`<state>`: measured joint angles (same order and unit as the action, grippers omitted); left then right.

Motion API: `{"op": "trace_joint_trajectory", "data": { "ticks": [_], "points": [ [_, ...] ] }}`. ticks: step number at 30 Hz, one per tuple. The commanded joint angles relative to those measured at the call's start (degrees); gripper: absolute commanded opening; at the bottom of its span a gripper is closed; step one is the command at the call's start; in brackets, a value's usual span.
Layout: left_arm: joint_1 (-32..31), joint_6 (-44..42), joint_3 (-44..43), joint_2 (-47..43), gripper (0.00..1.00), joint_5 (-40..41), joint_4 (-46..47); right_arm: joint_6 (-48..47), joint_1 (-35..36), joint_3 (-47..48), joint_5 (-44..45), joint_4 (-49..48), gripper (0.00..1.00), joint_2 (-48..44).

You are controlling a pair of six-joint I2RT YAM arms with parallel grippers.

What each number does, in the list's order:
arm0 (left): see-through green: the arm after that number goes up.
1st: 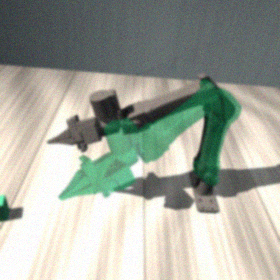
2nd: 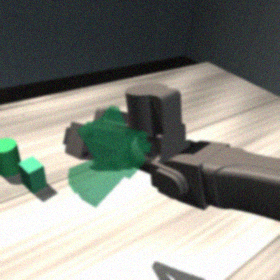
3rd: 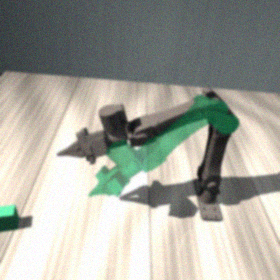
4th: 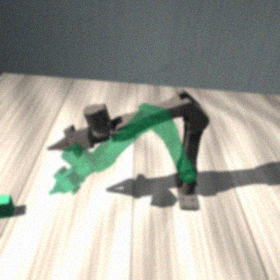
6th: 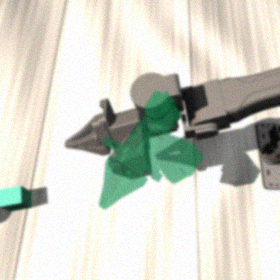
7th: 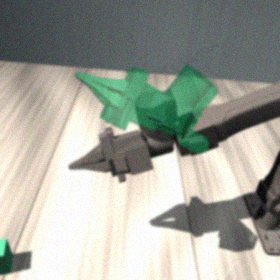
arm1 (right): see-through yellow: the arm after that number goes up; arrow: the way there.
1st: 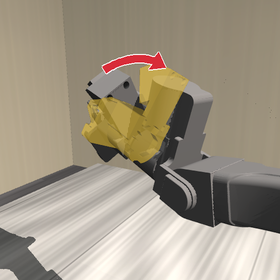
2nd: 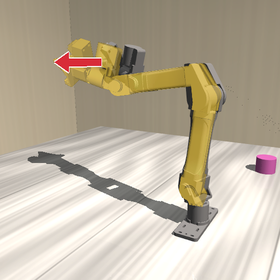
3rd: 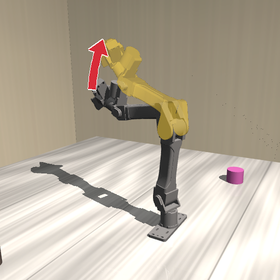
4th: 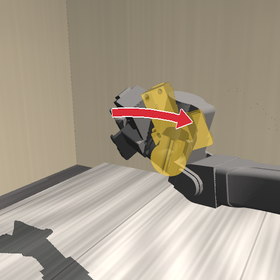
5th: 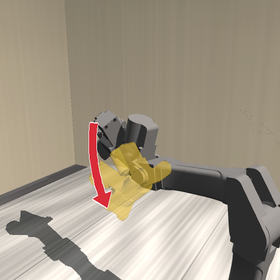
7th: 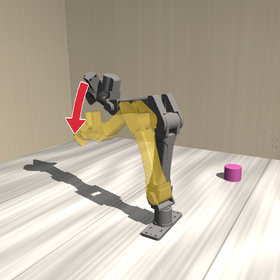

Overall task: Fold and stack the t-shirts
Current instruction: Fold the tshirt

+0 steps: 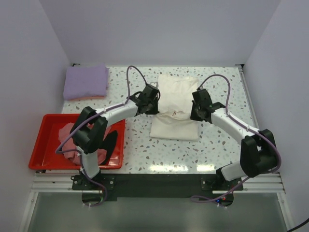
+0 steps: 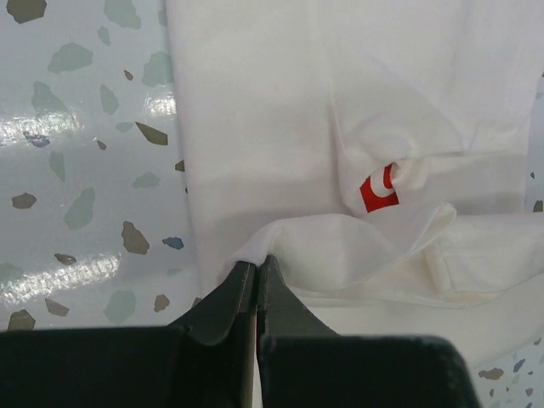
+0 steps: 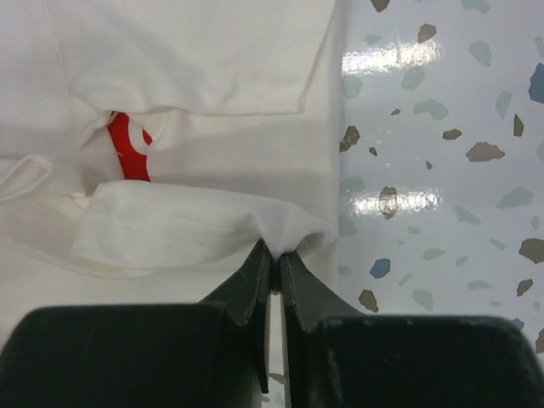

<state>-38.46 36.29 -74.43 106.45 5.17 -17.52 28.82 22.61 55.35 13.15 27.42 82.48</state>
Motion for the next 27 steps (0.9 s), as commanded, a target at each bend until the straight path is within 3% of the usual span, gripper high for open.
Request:
{"op": "trace_joint_trajectory", "data": {
  "ticks": [1,9,13,15,16,17,20,21,23,24,25,27],
  "points": [
    [1.36,-2.19,-3.35,1.65,0.0,1.51,0.47,-1.66,-1.69,2.39,-2.07,-4.21,0.06,2.16],
    [2.95,-3.86,-6.69,5.6,0.0,-0.16,0.56,-1.75,-3.97,4.5,-4.44,-5.53,0.06,7.69],
    [3.83,-5.09,-7.13,6.75,0.11,-2.35,1.96,-1.31,-5.12,5.46,-4.53,-5.71,0.17,9.19],
    [4.0,-6.93,-8.97,7.88,0.28,-2.97,1.35,-1.83,-5.91,7.39,-5.32,-5.19,0.27,9.98],
    [4.09,-7.11,-9.67,7.98,0.37,-2.71,0.3,-2.1,-5.91,8.27,-5.59,-4.05,0.4,10.24],
    [4.18,-7.29,-10.72,7.89,0.56,-2.27,-0.32,-2.88,-6.0,9.06,-6.63,-3.52,0.45,10.33],
    [4.18,-7.73,-10.04,5.97,0.85,-2.88,-0.33,-3.33,-6.0,10.56,-7.78,-2.11,0.59,9.02],
    [4.18,-7.9,-9.42,4.04,0.89,-3.06,0.02,-3.5,-6.09,9.78,-9.53,-2.28,0.62,7.28],
    [4.18,-7.64,-6.8,1.66,0.99,-4.02,0.99,-4.03,-6.0,8.64,-11.9,-2.9,0.81,4.9],
    [4.18,-7.12,-5.56,-1.13,1.0,-4.29,1.34,-4.29,-6.0,7.15,-13.05,-3.07,0.93,2.54],
    [4.09,-6.68,-4.15,-2.55,1.0,-4.9,2.22,-4.47,-6.0,6.35,-15.23,-3.25,0.99,1.47],
    [4.09,-5.37,1.11,-7.21,1.0,-6.56,4.58,-5.0,-6.0,3.64,-19.28,-3.07,0.99,-2.12]
  ]
}}
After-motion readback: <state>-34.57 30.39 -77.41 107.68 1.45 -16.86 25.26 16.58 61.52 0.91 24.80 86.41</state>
